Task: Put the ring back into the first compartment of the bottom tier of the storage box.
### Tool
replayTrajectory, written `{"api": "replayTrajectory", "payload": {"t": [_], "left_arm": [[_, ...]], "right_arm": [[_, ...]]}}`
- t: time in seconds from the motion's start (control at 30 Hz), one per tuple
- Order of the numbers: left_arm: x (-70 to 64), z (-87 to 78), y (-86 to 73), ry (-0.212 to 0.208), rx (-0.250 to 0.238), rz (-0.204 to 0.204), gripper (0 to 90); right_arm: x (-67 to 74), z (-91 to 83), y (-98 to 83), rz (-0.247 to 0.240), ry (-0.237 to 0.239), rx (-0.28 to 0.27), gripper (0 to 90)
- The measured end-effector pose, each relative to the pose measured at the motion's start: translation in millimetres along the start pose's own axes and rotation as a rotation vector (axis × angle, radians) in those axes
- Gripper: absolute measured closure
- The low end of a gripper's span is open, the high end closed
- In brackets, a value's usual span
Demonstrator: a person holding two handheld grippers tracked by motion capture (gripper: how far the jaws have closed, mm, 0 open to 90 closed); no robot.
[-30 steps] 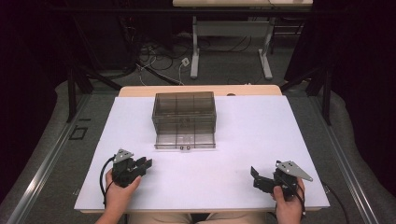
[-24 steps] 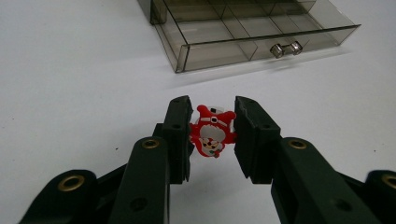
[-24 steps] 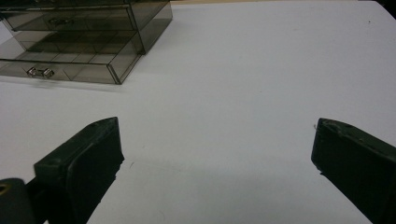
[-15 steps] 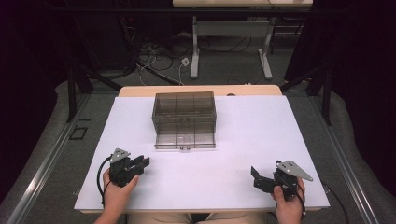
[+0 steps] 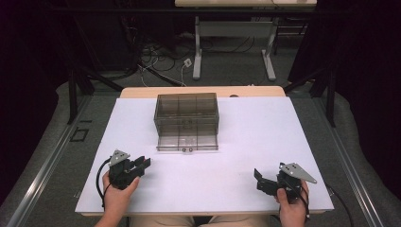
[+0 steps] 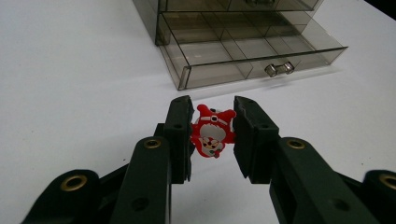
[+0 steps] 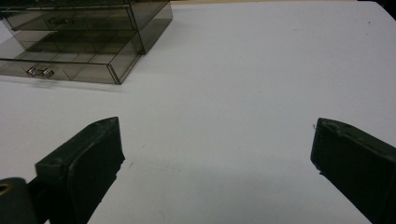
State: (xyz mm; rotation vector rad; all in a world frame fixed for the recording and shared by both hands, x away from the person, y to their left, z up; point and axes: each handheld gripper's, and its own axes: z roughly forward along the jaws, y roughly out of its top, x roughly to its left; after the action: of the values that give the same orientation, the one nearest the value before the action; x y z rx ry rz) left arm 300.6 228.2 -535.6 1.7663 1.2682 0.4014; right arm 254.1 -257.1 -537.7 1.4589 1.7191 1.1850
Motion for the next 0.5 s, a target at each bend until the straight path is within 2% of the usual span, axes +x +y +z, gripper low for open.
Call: {"api": "replayTrajectory", "payload": {"t": [0.2,0.37,0.5], "left_arm": [[-0.6,-2.5,1.6,0.001,-0.015,0.002,68.7],[-1.9,-5.6,5.4,-0.012,-0.029,-0.013,68.8],[-4.0,-8.8,10.0,-0.018,-0.043,-0.007,68.8]], "right_arm": [[-0.1,-0.4,0.1,0.0,-0.002,0.003,1.9],[0.3,0.1,0.0,-0.002,0.002,0.001,1.9],[0.5,0.0,-0.2,-0.003,0.003,0.005,1.9]]}}
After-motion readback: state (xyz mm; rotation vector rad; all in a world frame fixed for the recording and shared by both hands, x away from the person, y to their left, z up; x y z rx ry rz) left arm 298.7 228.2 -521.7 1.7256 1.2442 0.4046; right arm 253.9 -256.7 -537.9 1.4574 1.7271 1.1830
